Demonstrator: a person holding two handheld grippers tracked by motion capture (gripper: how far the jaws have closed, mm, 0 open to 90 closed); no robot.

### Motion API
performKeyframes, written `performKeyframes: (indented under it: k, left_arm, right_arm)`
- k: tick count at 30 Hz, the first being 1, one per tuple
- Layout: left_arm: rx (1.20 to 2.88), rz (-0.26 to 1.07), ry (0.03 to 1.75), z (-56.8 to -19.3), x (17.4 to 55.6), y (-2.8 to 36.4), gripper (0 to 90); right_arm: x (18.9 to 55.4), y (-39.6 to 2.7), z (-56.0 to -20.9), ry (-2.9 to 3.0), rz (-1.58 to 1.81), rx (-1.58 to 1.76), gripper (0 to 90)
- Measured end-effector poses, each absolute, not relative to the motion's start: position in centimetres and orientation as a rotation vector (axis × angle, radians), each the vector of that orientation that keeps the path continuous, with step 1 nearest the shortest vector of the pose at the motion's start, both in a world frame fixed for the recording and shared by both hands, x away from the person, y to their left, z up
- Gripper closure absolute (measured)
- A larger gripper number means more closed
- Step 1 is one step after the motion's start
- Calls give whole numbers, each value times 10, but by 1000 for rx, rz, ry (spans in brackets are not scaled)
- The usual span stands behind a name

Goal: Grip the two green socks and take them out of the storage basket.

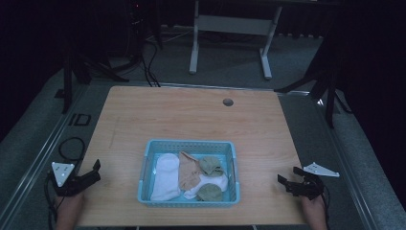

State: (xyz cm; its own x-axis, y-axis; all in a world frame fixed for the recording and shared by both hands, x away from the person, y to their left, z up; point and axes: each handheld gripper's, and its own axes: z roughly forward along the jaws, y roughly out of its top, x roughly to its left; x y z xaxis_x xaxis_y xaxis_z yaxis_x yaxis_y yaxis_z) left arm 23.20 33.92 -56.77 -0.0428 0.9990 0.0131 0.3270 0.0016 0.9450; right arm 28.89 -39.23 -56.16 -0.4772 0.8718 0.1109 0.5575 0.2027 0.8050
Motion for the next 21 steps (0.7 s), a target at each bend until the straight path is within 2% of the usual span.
performKeyframes:
  k: [21]
  left_arm:
    - [1431, 1071, 1490, -568, 232, 339, 4]
  right_arm:
    - [289, -387, -563, 2302, 1153, 1179, 124]
